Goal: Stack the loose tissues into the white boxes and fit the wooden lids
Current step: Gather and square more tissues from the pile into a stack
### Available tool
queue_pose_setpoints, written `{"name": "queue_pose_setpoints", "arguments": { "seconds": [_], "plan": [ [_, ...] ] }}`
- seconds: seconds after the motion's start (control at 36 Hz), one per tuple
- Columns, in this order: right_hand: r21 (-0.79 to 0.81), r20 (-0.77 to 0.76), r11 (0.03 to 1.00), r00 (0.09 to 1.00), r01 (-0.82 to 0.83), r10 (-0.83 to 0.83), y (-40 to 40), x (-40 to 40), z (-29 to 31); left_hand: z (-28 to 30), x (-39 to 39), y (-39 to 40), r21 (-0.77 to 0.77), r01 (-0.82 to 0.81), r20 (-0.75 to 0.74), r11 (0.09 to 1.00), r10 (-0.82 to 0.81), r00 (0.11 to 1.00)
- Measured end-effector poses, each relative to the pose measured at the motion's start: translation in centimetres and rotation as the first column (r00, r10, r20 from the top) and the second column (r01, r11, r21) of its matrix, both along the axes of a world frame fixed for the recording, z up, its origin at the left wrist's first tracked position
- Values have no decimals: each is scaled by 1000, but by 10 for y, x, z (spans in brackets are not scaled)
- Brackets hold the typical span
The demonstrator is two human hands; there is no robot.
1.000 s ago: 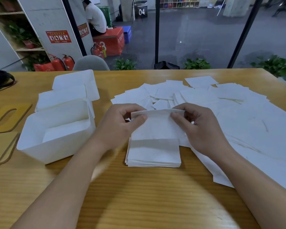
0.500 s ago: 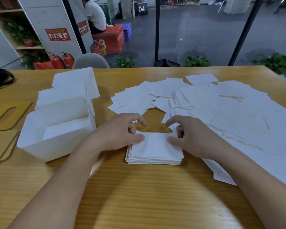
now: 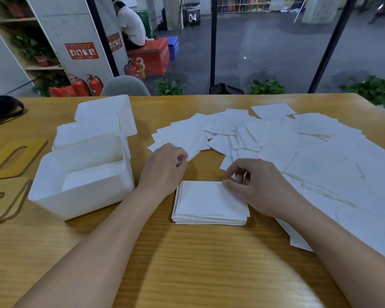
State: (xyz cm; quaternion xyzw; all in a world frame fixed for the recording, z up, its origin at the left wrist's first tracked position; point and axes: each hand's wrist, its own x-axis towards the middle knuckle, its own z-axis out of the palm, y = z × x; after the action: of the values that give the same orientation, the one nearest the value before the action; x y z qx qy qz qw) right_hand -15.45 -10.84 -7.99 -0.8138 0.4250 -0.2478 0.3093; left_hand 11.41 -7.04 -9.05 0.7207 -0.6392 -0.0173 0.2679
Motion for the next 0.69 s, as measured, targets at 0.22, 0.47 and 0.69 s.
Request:
{"name": "queue_pose_setpoints", "arguments": {
  "seconds": [0.22, 0.47, 0.69],
  "plan": [
    [-8, -1, 1000, 1000, -8, 8, -2, -2, -3, 3, 4, 4, -20, 1, -118, 1000, -3, 993],
    [-26, 6, 999, 1000, -18, 18, -2, -1, -3, 5, 5, 8, 8, -2, -233, 1000, 3, 972],
    [-23, 62, 1000, 998, 2, -1, -3, 0, 0, 7, -5, 13, -51, 75, -380, 996, -89, 921]
  ]
}}
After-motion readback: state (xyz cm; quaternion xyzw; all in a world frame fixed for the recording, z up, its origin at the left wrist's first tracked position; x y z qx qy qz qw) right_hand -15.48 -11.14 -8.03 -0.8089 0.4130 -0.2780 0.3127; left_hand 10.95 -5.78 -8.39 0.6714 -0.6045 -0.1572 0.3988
